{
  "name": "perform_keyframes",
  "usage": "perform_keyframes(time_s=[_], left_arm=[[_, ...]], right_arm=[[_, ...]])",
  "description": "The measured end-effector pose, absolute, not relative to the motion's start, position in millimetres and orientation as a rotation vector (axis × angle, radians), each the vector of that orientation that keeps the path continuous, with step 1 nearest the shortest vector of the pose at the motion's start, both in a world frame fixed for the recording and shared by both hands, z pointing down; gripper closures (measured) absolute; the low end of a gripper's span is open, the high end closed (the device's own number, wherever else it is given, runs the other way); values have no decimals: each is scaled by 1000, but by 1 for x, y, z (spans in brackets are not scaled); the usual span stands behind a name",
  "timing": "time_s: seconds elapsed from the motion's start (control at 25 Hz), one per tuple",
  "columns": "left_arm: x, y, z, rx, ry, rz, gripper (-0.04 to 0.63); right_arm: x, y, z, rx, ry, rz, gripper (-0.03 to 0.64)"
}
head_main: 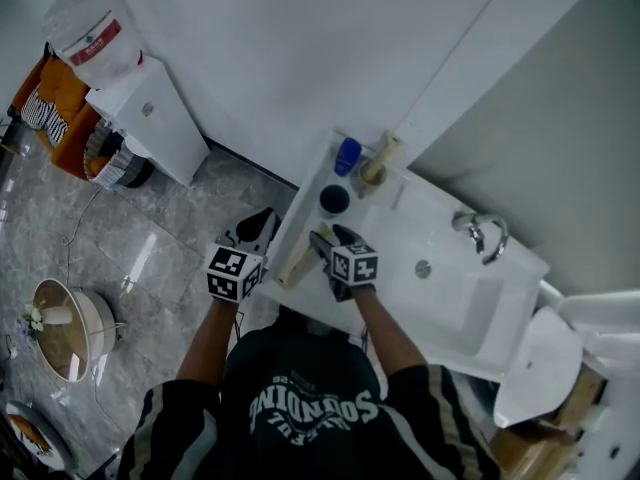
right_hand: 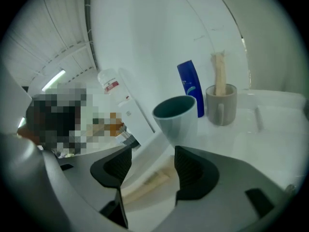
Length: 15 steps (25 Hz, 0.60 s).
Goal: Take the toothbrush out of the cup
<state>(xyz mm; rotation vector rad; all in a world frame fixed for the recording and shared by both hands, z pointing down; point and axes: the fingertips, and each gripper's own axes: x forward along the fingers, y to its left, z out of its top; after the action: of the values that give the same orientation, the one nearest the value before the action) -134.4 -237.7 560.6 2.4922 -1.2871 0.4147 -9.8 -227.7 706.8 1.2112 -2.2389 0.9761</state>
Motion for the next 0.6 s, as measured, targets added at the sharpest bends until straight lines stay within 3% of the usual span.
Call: perform_keyframes(time_s=[0.44,0.48,0.6], left_arm=[[-113,-231,549,2538,-1263,404,597],[-110,-230,547,2545,-1258,400,597],[-97,-230,540,2576,-1233,391,597]], right_arm=[[-4,-217,677,1206,-2306,900,366],[1,-216,672,1222,-2311,882,390],[25,-216,649,1312,-2328,788,550]])
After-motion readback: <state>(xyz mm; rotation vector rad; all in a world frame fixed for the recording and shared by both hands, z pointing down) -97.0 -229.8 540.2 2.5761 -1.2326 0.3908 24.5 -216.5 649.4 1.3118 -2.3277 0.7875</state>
